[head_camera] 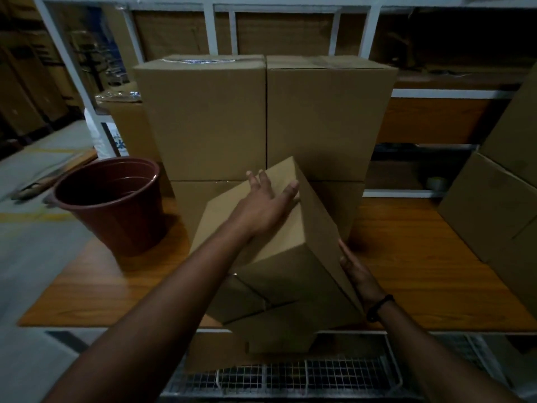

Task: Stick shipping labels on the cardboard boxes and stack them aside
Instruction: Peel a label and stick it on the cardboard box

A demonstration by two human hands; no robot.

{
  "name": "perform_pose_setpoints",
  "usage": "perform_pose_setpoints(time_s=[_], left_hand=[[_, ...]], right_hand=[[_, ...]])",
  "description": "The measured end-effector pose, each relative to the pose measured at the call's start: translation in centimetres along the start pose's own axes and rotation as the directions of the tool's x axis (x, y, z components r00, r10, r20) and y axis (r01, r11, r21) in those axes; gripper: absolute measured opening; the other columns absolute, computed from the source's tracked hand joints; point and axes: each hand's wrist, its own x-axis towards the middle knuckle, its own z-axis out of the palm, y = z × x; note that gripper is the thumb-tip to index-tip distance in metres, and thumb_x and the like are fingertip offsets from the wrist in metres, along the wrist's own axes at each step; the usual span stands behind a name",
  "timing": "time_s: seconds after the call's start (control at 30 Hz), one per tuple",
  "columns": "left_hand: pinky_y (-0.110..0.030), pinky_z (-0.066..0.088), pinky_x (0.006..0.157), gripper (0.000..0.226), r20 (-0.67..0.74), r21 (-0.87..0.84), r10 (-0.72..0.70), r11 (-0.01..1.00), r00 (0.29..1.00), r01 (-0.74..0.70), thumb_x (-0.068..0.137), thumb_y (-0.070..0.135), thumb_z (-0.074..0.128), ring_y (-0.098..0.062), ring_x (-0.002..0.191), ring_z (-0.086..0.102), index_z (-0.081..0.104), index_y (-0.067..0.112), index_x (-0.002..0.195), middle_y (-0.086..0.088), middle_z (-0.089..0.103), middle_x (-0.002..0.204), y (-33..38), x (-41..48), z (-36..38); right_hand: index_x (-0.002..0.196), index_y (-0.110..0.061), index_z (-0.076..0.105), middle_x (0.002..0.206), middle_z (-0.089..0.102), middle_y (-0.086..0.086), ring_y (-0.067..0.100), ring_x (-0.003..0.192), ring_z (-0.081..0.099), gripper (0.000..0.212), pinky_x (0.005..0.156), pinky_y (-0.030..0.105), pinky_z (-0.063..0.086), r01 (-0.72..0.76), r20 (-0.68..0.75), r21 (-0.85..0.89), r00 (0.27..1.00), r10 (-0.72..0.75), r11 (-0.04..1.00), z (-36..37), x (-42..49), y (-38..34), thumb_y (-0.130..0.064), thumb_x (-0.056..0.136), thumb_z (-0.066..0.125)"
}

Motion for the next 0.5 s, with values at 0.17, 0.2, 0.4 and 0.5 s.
perform_pose_setpoints(time_s=[0.17,0.2,0.4,0.5], left_hand=[[-0.041,0.042,0.105,0.076,0.053,0.085,0.133,0.987,0.990,-0.138,0.092,0.067,0.039,-0.025,0.131,0.046,0.032,0.020,0.151,-0.005,0.034,0.157,-0.9,-0.2,0.5],[-0.041,0.042,0.105,0.074,0.072,0.083,0.153,0.984,0.986,-0.159,0.093,0.066,0.041,-0.025,0.132,0.046,0.032,0.021,0.151,-0.001,0.031,0.159,-0.9,-0.3,0.8],[-0.040,0.028,0.114,0.079,0.116,0.288,0.284,0.907,0.952,-0.306,0.093,0.067,0.038,-0.019,0.147,0.022,0.017,0.025,0.156,0.006,0.007,0.164,0.7,-1.2,4.9],[-0.043,0.028,0.115,0.083,0.113,0.345,0.301,0.882,0.947,-0.322,0.092,0.071,0.034,-0.020,0.148,0.019,0.014,0.023,0.156,0.002,0.008,0.165,1.3,-0.7,6.4]], right_hand=[[0.141,-0.035,0.043,0.151,0.037,0.000,0.018,0.131,0.044,0.106,0.105,0.039,0.040,0.004,-0.021,-0.052,1.000,-0.005,0.999,-2.1,0.0,-1.1,-0.073,0.049,0.078],[0.139,-0.034,0.046,0.151,0.037,0.000,0.018,0.130,0.045,0.095,0.101,0.035,0.042,0.027,-0.019,-0.079,0.999,-0.029,0.997,-2.3,0.1,-1.8,-0.068,0.056,0.077],[0.143,-0.033,0.044,0.129,0.062,0.001,0.020,0.115,0.062,0.096,0.090,0.040,0.051,0.069,0.002,-0.110,0.998,-0.070,0.991,-2.8,0.0,-7.8,-0.082,0.062,0.061],[0.141,-0.041,0.044,0.125,0.065,0.001,0.023,0.115,0.062,0.082,0.093,0.049,0.051,0.032,0.015,-0.098,0.999,-0.030,0.995,-3.9,0.2,-8.9,-0.073,0.068,0.063]])
